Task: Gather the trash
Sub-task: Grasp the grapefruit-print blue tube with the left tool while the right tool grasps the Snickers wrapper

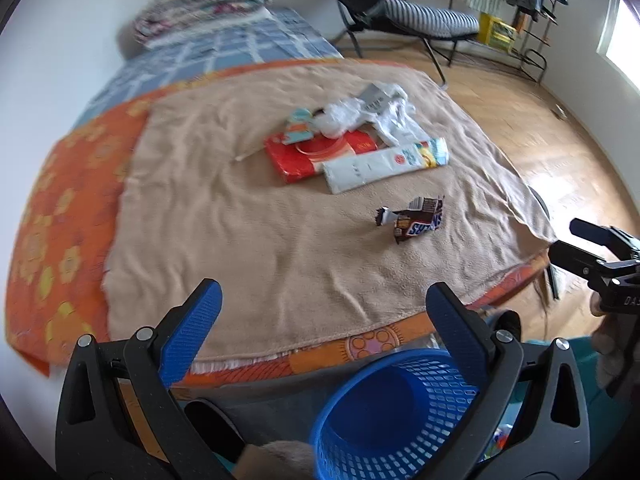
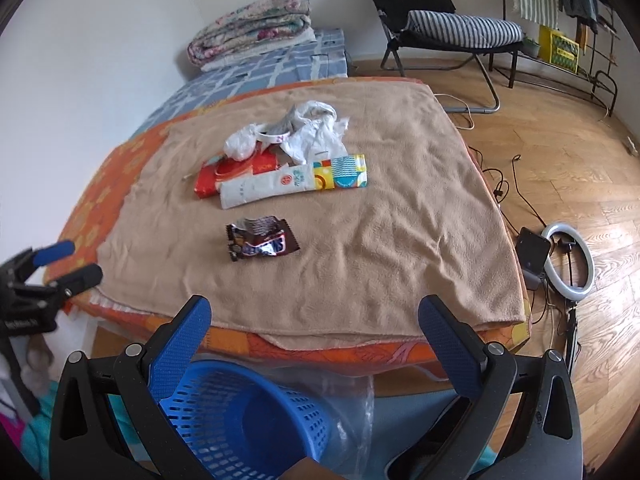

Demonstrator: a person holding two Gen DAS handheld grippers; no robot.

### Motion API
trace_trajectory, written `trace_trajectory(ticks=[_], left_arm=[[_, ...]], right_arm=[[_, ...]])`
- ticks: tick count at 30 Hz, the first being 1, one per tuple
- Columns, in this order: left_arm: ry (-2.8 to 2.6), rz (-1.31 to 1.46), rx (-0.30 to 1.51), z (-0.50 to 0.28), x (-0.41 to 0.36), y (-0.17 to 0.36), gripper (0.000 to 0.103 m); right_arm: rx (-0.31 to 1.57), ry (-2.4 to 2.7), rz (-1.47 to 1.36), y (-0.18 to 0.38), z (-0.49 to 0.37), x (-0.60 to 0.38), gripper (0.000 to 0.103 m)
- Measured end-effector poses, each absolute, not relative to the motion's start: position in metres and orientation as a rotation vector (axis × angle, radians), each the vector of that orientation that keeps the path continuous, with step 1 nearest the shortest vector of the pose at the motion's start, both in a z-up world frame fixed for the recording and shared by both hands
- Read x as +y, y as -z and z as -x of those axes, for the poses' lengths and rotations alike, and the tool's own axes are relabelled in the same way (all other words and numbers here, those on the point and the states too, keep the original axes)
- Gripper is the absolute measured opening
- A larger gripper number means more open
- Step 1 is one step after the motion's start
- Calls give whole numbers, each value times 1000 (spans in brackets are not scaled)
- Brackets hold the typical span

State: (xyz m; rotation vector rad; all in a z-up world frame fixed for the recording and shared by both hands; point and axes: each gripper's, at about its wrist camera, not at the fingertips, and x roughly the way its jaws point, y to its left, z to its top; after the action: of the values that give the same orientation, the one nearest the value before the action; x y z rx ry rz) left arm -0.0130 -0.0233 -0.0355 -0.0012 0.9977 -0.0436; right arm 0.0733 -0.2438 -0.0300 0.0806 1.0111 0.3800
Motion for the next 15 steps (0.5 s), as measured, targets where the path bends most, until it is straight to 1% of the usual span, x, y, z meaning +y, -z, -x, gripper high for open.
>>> trace_trajectory(ticks=[3, 8, 15], left_arm=[[43, 2, 1030, 4, -20, 37, 103], [1, -10, 1040, -16, -7, 32, 103], [41, 100, 1137, -60, 20, 43, 103]], right_arm=[[1021, -413, -98, 36, -82, -246, 103], [1007, -419, 10, 37, -96, -236, 103], [1007, -457, -20, 37, -115, -224, 103]])
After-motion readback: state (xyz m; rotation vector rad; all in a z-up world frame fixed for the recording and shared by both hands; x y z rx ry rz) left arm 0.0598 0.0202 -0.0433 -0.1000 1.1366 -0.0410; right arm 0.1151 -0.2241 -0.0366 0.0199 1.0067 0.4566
